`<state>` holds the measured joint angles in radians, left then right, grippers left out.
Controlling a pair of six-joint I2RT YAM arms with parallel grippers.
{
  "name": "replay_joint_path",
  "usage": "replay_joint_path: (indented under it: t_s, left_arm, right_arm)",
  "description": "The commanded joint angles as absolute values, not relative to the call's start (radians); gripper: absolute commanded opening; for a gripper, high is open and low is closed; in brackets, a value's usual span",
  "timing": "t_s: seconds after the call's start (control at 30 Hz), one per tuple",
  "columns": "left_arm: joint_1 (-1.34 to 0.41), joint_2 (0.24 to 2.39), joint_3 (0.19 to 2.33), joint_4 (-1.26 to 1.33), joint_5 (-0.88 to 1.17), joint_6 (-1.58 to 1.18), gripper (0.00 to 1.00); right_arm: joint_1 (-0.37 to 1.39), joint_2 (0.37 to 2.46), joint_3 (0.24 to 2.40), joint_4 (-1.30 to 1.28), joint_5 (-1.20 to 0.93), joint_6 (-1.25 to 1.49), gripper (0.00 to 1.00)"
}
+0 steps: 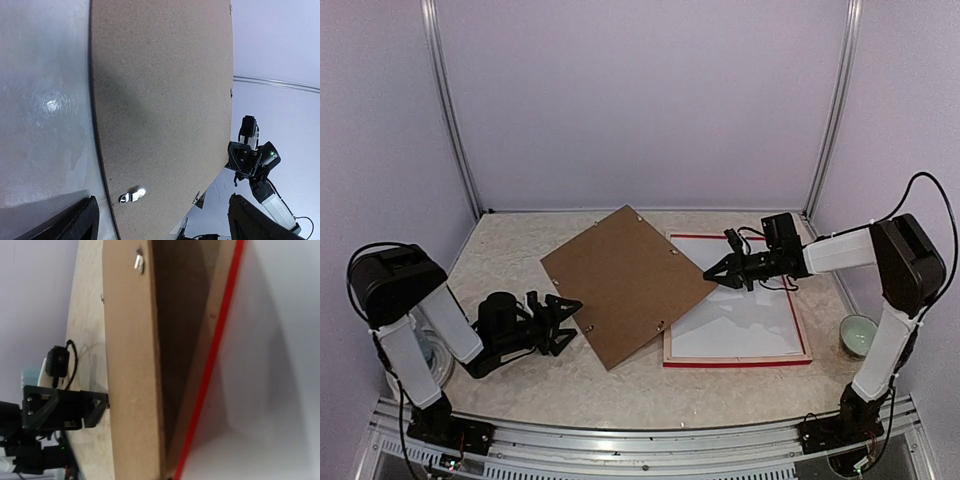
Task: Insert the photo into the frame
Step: Pick up the backboard from the center of the board, then place the backboard on the frame body.
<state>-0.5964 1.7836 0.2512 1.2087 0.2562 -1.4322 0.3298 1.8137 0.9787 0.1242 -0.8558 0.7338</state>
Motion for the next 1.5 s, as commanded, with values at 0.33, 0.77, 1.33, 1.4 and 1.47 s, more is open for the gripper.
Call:
replay_joint_path:
  t_s: [0.33,0.77,1.33,1.4,1.47]
  left_arm:
    - [-0.601,1.840,0.280,1.216,0.292,-1.428,0.89]
    - [-0.603,1.860,0.304,1.225,0.308,-1.432,0.88]
    - [-0.603,1.878,0.290,1.253,0.312,-1.438,0.88]
    - [-0.603,1.883,0.290,1.259,0.314,-1.441,0.88]
    - [-0.603,1.889,0.290,1.270,0.316,-1.444,0.88]
  right_arm:
    - [0.182,1.510,0.783,-0.222,-0.570,0.606,0.00]
    - [0.083,1.379,0.662,-0.385,-0.407,0.561,0.00]
    - [0.081,1.379,0.615,-0.419,-0.278,0.541,0.33]
    - [0.081,1.368,0.619,-0.431,-0.264,0.538,0.41]
    - [0.081,1.356,0.626,-0.445,-0.249,0.537,0.46]
